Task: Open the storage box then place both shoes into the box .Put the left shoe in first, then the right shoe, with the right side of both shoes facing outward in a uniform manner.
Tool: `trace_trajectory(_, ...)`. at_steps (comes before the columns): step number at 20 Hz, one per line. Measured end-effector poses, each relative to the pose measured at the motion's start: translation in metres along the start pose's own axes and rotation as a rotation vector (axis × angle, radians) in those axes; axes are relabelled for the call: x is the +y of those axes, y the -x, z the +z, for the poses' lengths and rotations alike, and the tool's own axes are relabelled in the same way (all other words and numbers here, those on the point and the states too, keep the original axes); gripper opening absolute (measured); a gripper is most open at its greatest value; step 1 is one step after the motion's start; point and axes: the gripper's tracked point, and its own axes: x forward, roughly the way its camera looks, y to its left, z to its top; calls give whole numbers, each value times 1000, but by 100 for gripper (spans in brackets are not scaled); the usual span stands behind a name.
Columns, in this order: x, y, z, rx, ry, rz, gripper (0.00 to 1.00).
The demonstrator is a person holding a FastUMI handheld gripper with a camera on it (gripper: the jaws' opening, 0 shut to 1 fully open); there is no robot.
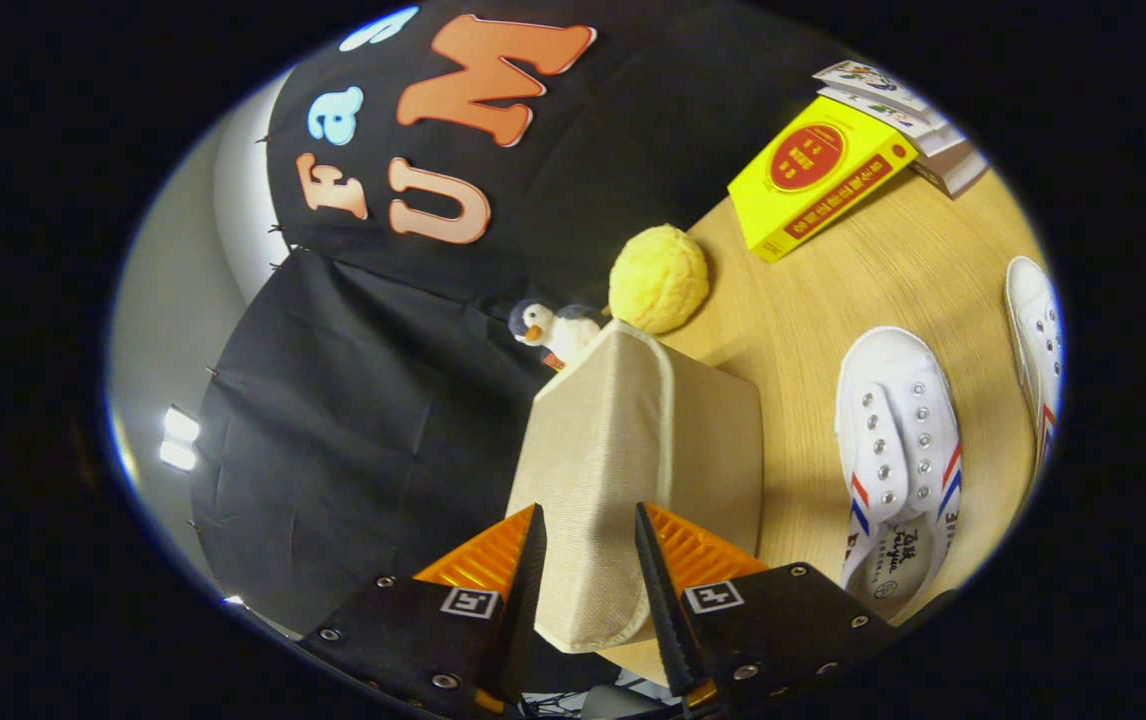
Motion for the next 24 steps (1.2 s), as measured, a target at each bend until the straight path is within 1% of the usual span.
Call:
trace_trajectory(1,2,-2,-4,18,-27,30,62)
trace_trajectory(2,2,-4,-8,31,-29,50,65)
trace_trajectory(3,-2,-8,-12,44,-14,50,73)
trace_trajectory(4,-8,-11,-18,67,-1,50,75)
trace_trajectory(5,-10,-14,-22,86,-12,60,76)
trace_trajectory(8,1,-19,-27,108,-105,159,76)
trace_trajectory(11,8,-18,-30,114,-108,205,76)
trace_trajectory(12,10,-15,-30,108,-106,205,76)
trace_trajectory(13,13,-13,-26,97,-104,213,74)
trace_trajectory(14,23,-6,-21,80,-113,248,72)
trace_trajectory(15,36,0,-13,55,-122,290,66)
trace_trajectory(16,45,6,-6,28,-116,309,59)
trace_trajectory(18,56,14,2,-6,-54,299,48)
trace_trajectory(19,67,17,6,-15,-28,306,39)
trace_trajectory(20,78,18,9,-22,-5,307,35)
trace_trajectory(21,86,17,12,-31,29,290,27)
trace_trajectory(22,93,18,18,-49,61,273,22)
trace_trajectory(23,105,18,23,-62,82,275,12)
trace_trajectory(24,119,19,25,-68,99,280,11)
